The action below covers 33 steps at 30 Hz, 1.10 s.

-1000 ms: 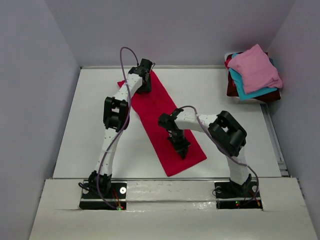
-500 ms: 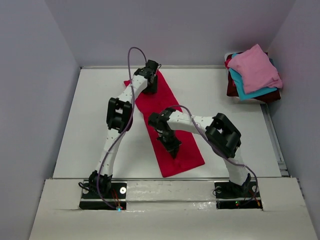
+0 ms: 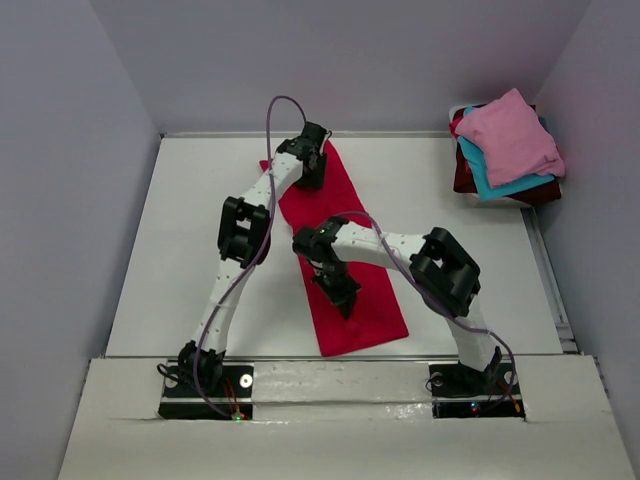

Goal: Fold and stack the t-shirts
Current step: Fold the tshirt

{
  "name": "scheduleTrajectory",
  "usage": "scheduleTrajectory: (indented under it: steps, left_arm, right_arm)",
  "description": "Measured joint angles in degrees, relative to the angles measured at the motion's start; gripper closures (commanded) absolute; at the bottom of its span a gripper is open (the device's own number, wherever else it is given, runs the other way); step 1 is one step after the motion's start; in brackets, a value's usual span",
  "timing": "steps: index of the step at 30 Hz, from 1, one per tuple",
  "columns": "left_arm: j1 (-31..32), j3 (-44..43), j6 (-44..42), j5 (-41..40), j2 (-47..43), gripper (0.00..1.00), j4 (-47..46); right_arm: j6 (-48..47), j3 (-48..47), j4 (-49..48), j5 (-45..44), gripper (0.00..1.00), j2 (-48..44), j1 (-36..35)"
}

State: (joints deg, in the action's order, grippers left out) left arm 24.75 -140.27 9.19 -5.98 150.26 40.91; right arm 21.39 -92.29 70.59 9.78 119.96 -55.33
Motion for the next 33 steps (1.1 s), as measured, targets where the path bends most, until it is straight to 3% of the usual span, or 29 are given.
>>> scheduleTrajectory:
  steps: [29,33]
  left_arm:
    - [3.3,-0.55,-6.45,11.13,0.44,0.4,-3.08]
    - [3.32,-0.87,-7.1,14.86,0.74,0.4,-3.91]
  right_arm:
    - [0.72,0.52,-0.04,0.37,0.85,0.48,-0.94]
    - [1.03,0.52,-0.04,0.35,0.79,0.48,-1.09]
